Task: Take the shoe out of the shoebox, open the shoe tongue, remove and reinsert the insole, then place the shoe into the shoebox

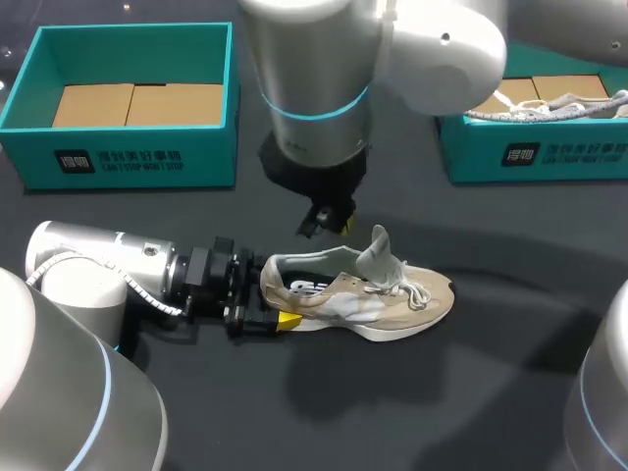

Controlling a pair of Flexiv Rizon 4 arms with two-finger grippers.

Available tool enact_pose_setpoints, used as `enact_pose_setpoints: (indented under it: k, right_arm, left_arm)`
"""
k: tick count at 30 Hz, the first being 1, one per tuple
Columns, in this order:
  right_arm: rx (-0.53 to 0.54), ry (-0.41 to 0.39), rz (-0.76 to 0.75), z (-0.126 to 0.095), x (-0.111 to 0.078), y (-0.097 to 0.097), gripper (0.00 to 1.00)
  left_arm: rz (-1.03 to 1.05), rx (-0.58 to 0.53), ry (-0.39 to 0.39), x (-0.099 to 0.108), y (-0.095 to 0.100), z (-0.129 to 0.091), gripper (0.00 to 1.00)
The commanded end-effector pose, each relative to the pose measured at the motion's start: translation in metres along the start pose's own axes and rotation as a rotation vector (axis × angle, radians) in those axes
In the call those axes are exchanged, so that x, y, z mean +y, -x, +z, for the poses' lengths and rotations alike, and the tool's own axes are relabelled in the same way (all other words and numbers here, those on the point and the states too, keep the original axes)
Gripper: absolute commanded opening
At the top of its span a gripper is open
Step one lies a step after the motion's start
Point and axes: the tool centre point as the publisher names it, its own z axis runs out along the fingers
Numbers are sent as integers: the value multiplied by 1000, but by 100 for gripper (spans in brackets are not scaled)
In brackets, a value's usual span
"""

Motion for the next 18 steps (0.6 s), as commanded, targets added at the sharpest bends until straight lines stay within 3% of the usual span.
enact_pose_setpoints:
  k: [1, 3, 18]
  right_arm:
    - [-33, 32, -178, 1, 17, -14, 0]
    - [-26, 16, -249, 3, 18, -17, 0]
    - [-22, 23, -273, 4, 21, -19, 0]
  left_arm:
    - [0, -1, 0, 3, 1, 1, 0]
    - [0, -1, 0, 3, 1, 1, 0]
    - [0, -1, 0, 3, 1, 1, 0]
